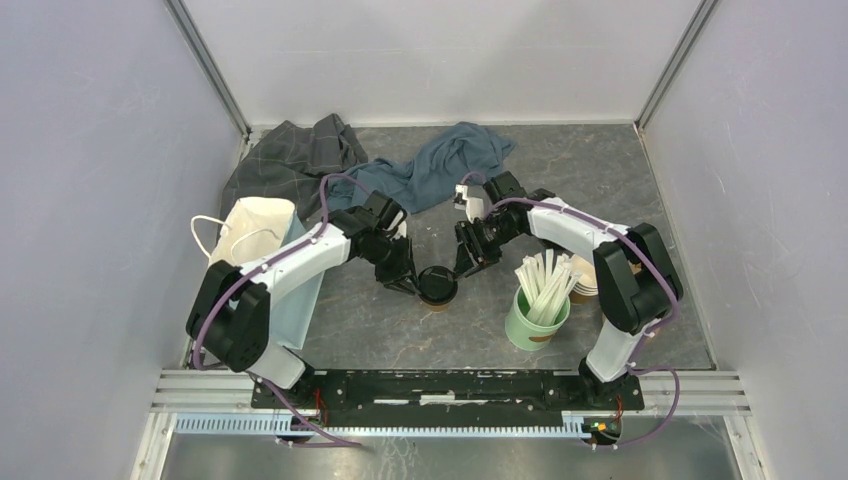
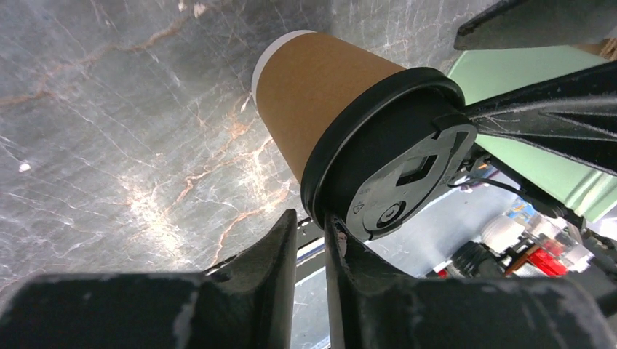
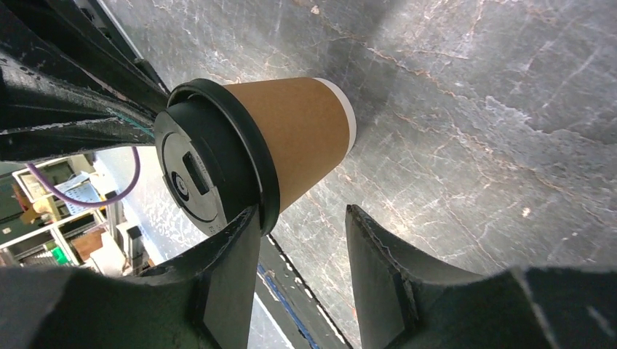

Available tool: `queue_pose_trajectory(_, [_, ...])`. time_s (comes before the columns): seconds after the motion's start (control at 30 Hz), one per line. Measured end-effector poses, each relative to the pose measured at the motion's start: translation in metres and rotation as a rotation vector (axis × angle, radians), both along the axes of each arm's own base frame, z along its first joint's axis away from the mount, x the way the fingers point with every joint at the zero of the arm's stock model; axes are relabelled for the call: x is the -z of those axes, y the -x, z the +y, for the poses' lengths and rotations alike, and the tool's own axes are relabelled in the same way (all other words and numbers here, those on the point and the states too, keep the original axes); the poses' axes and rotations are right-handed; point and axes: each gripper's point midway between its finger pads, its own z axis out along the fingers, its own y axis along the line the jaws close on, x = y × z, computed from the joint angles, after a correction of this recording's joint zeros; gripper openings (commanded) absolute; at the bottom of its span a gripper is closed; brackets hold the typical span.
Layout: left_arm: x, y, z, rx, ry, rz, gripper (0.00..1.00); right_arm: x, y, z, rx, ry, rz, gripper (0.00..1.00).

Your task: Pack the takeout coffee

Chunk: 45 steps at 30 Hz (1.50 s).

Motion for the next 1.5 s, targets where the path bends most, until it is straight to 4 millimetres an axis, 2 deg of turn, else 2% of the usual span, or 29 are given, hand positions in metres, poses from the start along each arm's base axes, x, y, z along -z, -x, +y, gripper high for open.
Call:
queue_pose_trajectory(0.27, [-0.006, -0.026, -0.003, 0.032, -0.086, -0.063, 0.34, -0.002, -0.007, -0.008, 0.011, 0.015, -0.015, 0.51])
queue_pose_trajectory(0.4, [-0.008, -0.031, -0.003, 0.036, -0.099, -0.087, 0.37, -0.007, -0.012, -0.008, 0.007, 0.009, -0.031, 0.51])
queue_pose_trajectory(0.5, [-0.010, -0.032, -0.004, 0.040, -0.096, -0.093, 0.43, -0.009, -0.018, -0.010, 0.017, 0.008, -0.045, 0.52])
queue_pose_trajectory(0.6, [-0.017, -0.036, -0.006, 0.047, -0.088, -0.114, 0.48, -0.010, -0.021, -0.013, 0.028, 0.007, -0.049, 0.52])
queue_pose_trajectory(0.8, [-0.048, -0.054, -0.018, 0.056, -0.038, -0.196, 0.50, -0.013, -0.022, -0.014, 0.031, 0.016, -0.047, 0.54])
queue_pose_trajectory(0.9, [-0.053, -0.056, -0.020, 0.055, -0.030, -0.210, 0.50, -0.019, -0.027, -0.016, 0.033, 0.034, -0.072, 0.62])
queue_pose_trajectory(1.0, [-0.051, -0.056, -0.016, 0.049, -0.056, -0.208, 0.50, -0.030, -0.034, -0.019, 0.036, 0.058, -0.125, 0.82])
queue_pose_trajectory(1.1, [-0.055, -0.064, -0.003, 0.011, -0.123, -0.270, 0.57, -0.041, -0.040, -0.023, 0.024, 0.107, -0.205, 0.94])
queue_pose_trajectory(1.2, [-0.080, -0.073, 0.013, -0.055, -0.138, -0.415, 0.64, -0.051, -0.040, -0.016, -0.036, 0.163, -0.310, 0.98])
queue_pose_trajectory(1.4, [-0.168, -0.076, 0.039, -0.201, -0.025, -0.739, 0.65, -0.062, -0.016, 0.017, -0.200, 0.226, -0.438, 0.98])
queue_pose_trajectory(1.5, [-0.189, -0.079, 0.050, -0.261, -0.010, -0.828, 0.66, -0.063, -0.006, 0.027, -0.249, 0.251, -0.469, 0.98])
